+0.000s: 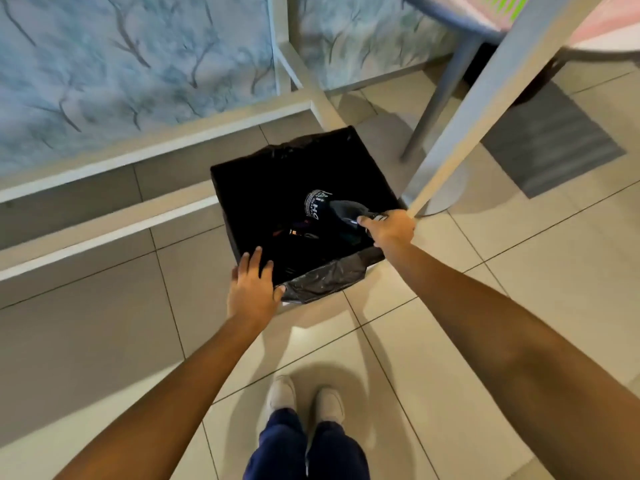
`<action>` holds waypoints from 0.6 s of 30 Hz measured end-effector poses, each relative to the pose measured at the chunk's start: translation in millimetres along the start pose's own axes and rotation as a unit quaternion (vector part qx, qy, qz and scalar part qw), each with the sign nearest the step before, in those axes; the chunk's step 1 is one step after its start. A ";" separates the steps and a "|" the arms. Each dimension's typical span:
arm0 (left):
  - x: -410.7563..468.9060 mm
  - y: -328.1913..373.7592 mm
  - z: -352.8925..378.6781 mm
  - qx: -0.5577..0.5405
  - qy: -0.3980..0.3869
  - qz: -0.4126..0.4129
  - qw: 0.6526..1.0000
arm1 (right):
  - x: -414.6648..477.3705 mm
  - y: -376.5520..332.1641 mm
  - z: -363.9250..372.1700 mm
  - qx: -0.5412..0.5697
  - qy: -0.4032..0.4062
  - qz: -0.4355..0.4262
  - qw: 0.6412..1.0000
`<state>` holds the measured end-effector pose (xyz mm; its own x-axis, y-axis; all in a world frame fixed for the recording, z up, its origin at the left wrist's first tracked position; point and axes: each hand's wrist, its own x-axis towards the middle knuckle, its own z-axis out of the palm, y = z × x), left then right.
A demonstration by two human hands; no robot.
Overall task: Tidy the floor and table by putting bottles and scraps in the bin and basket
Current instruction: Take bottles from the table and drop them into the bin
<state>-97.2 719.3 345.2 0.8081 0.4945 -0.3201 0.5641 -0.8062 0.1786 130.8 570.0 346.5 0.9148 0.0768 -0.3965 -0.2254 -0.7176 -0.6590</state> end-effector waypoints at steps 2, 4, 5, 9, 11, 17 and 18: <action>8.4 -5.1 27.5 -0.007 0.004 0.028 1.000 | 23.6 15.9 21.8 0.011 -0.028 0.002 1.000; 11.6 -9.6 45.0 -0.036 0.017 0.040 0.998 | 44.5 25.9 41.1 0.003 -0.028 -0.013 1.000; 12.6 -12.5 50.7 -0.050 0.040 0.047 0.997 | 53.1 27.8 49.9 -0.004 -0.028 -0.018 0.999; 8.7 -19.5 56.3 -0.103 0.109 0.063 0.987 | 76.3 26.7 77.8 -0.024 -0.043 -0.020 0.999; 9.4 -20.4 56.7 -0.117 0.125 0.068 0.983 | 81.9 26.0 87.4 -0.009 -0.062 -0.004 0.998; 10.8 -26.1 60.4 -0.117 0.116 0.068 0.984 | 65.5 9.5 89.1 -0.047 -0.090 -0.062 0.993; 10.1 -25.4 60.1 -0.109 0.108 0.067 0.986 | 56.4 3.8 83.2 -0.076 -0.088 -0.093 0.989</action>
<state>-113.5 725.2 281.5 0.8815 0.4654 -0.0796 0.4546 -0.7913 0.4089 153.7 629.2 268.4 0.8599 0.3277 -0.3915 0.0071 -0.7744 -0.6327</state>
